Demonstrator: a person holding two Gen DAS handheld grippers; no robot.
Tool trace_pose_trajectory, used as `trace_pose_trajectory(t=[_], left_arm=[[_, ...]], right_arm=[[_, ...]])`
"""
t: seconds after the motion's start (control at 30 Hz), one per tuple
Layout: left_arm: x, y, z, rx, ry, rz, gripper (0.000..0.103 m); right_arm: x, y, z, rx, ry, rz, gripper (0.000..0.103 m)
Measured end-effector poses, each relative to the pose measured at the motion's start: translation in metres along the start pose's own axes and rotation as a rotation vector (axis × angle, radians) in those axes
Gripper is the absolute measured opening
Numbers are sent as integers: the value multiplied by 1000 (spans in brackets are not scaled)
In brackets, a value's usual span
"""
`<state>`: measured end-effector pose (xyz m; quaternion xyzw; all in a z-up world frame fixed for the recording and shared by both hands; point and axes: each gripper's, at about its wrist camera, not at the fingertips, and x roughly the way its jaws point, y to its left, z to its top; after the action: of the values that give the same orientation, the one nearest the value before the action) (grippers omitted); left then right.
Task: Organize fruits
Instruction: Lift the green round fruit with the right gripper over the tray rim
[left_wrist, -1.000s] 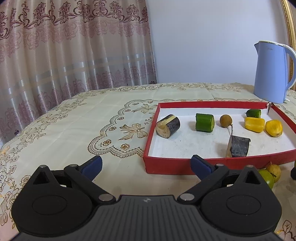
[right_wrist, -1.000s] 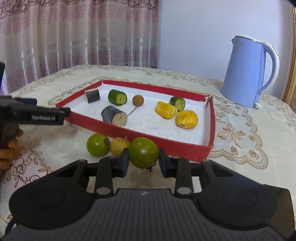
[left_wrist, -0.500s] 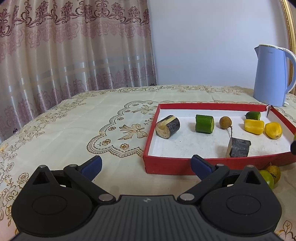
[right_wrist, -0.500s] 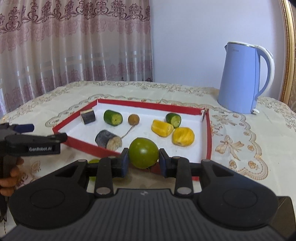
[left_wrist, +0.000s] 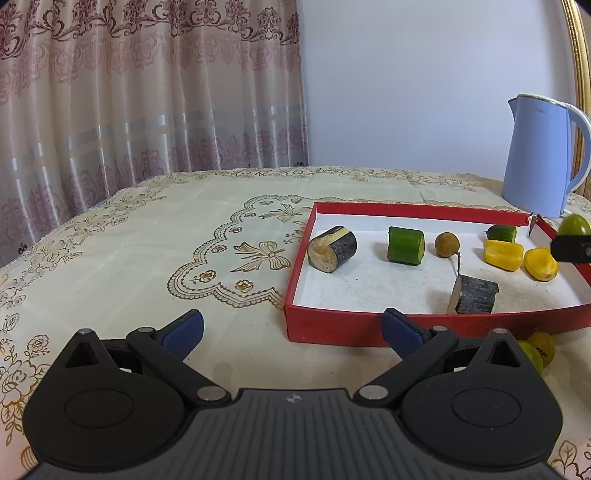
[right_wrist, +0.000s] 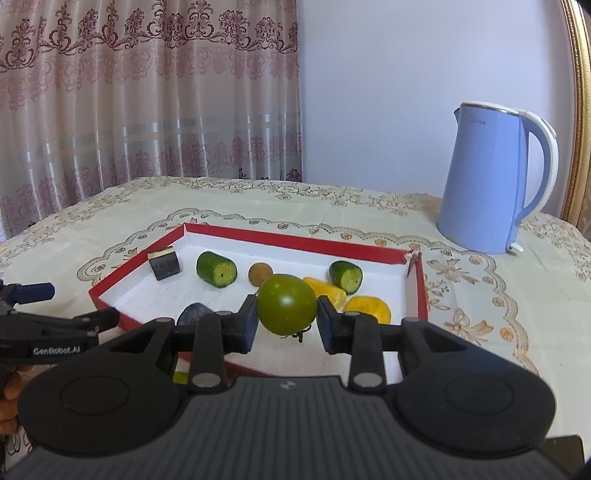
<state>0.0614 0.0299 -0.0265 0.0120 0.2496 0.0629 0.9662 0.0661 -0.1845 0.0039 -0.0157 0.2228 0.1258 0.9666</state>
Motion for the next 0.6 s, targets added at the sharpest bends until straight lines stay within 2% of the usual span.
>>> trace_pose_trajectory(t=[0.2, 0.33, 0.47, 0.6], left_arm=[[1, 1, -1, -11, 8, -10, 103], [7, -2, -1, 15, 68, 4, 103], [-1, -7, -3, 41, 19, 23, 103], [1, -7, -2, 42, 25, 13, 103]], right_arm=[[14, 3, 7, -4, 4, 3, 32], [22, 2, 17, 9, -13, -4, 32], [30, -4, 33, 48, -67, -2, 32], [39, -11, 36, 95, -116, 22, 32]])
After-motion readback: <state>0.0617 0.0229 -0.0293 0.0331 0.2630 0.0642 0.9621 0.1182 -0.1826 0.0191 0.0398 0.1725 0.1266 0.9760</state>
